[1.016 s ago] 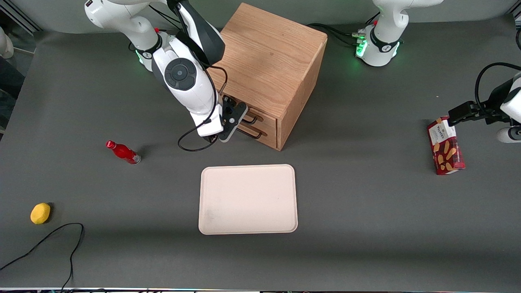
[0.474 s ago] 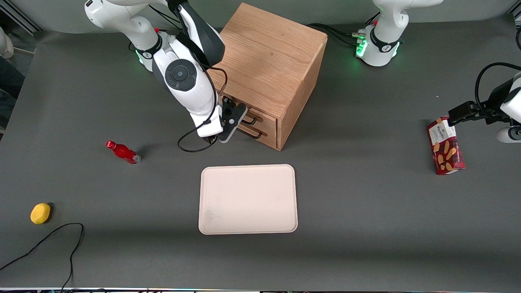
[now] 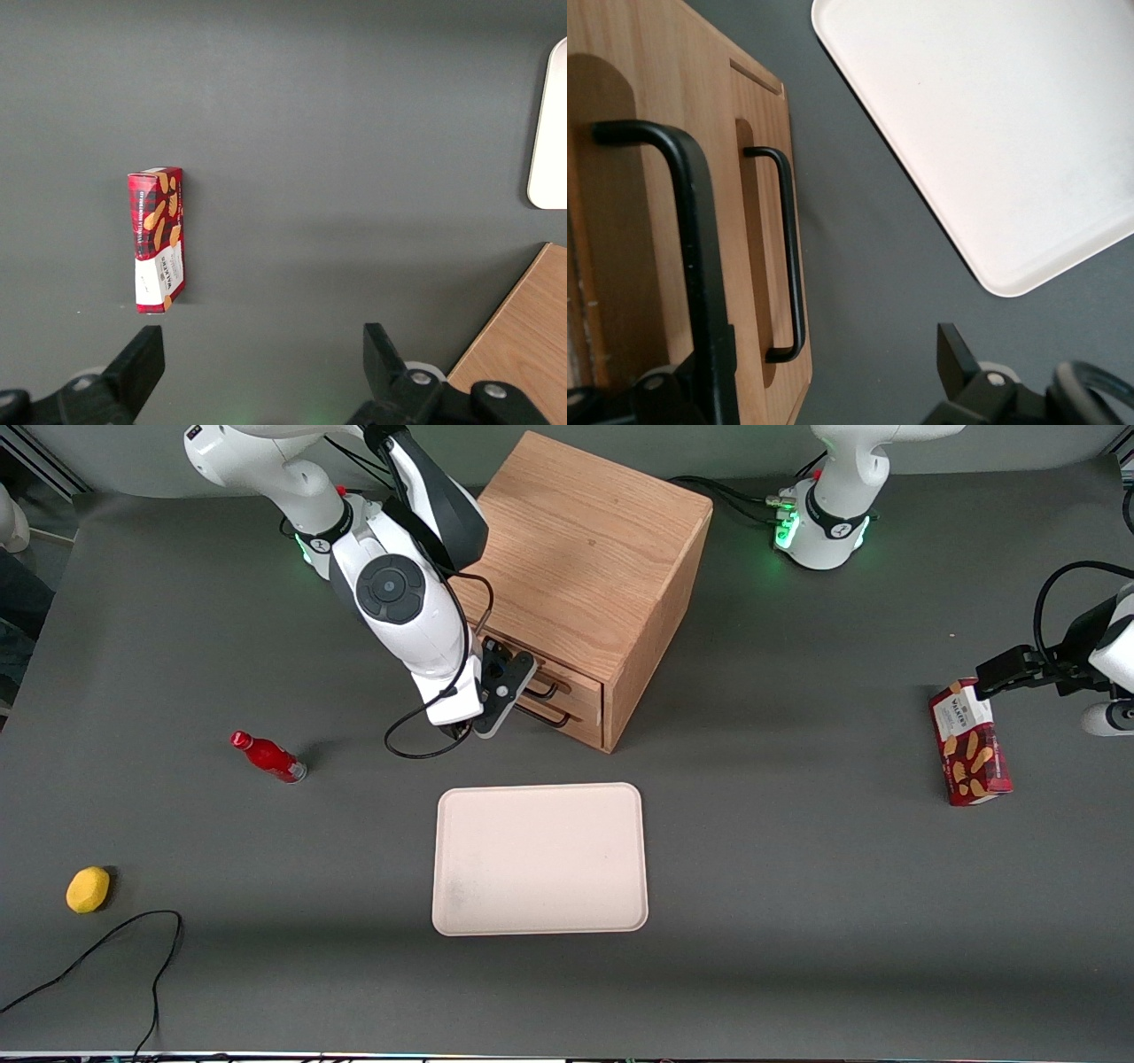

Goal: Open upper drawer
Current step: 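Lower the right gripper and hook the upper drawer's black handle, then pull the upper drawer outward by its handle with the right gripper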

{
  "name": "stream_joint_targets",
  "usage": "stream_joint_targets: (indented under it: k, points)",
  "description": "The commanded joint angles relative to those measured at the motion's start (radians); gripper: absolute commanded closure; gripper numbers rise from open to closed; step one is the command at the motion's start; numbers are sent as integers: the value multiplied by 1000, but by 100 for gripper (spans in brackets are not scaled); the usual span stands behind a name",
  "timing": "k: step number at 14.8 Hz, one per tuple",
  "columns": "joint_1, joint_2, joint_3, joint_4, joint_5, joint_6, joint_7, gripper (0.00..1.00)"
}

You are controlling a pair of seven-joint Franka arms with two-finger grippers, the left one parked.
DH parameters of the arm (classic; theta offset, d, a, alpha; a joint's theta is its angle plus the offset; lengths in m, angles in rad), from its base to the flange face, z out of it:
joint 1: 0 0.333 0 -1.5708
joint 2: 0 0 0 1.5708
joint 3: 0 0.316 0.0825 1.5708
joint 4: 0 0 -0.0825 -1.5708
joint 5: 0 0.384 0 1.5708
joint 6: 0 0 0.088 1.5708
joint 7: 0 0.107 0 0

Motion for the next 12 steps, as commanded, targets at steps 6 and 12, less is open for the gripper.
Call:
stream_joint_targets:
  k: [6, 12]
  points:
    - [-20, 47, -5, 64, -22, 14, -38, 0]
    - [-57, 61, -5, 105, -38, -15, -59, 0]
